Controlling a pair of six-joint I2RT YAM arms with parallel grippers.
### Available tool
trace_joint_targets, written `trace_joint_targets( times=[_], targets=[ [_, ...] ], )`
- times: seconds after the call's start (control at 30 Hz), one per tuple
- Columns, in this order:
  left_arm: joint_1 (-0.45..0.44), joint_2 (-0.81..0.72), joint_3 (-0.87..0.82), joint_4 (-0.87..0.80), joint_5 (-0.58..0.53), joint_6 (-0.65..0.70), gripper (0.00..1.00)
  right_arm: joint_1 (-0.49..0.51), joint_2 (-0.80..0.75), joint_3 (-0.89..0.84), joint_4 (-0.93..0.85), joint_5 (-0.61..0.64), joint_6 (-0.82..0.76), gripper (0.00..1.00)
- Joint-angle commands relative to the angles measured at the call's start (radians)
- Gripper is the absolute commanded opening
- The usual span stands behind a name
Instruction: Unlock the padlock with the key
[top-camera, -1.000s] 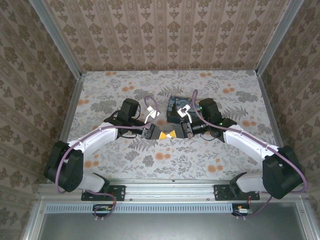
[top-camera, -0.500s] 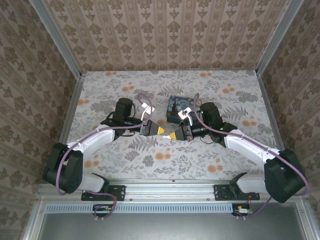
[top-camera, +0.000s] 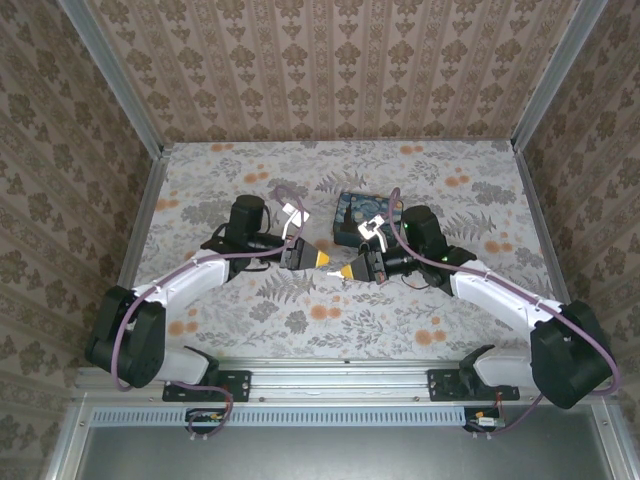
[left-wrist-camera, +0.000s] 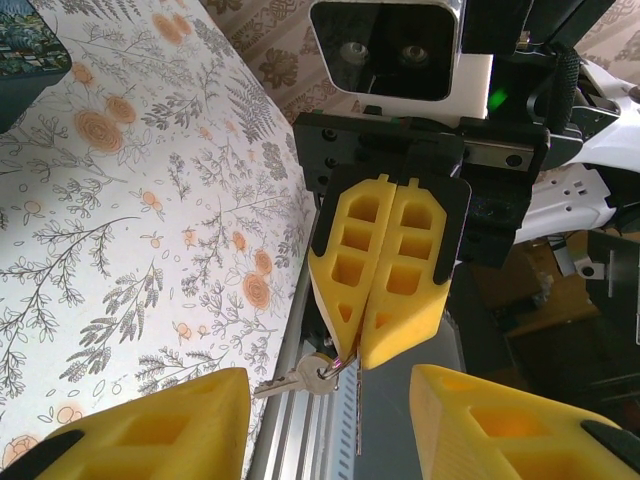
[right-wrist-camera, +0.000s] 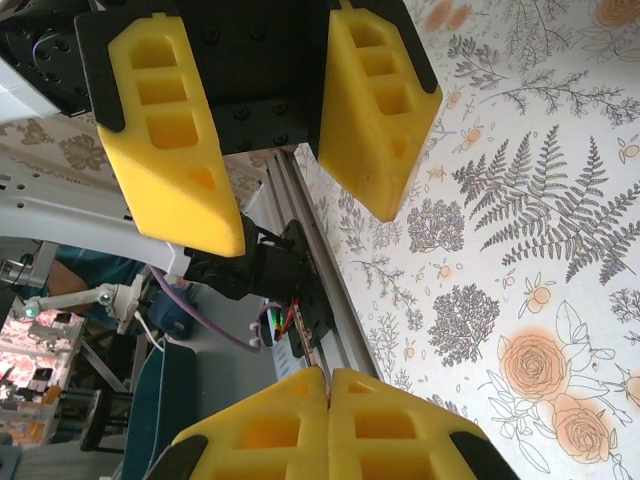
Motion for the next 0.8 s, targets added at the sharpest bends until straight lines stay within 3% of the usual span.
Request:
trace_joint_targets(
  times=[0.0,0.3,0.53,0.63,0.77],
  targets=[
    [-0.022,-0.018,0.006,-0.028,0.041,0.034,0.46,-0.005,-0.02,0.006,-0.015,0.015,-0.025,0.0],
    [-0.056,0.002,0.041,-0.139,0.024,0.118,0.44,-0.005,-0.042,0.016,-0.032,0.029,-0.04,0.0],
    [-0.084,0.023,0.064,-0.154,0.026,0.135,0.32,-0.004,-0.034,0.025,-0.029,0.024,-0.036,0.0],
    [-0.088,0.032,0.066,-0.142,0.027,0.128,0.22,-0.004,-0.035,0.03,-0.027,0.023,-0.036,0.0],
    [-0.09,0.032,0.065,-0.14,0.031,0.126,0.2,-0.004,-0.036,0.03,-0.024,0.023,-0.033,0.0]
  ],
)
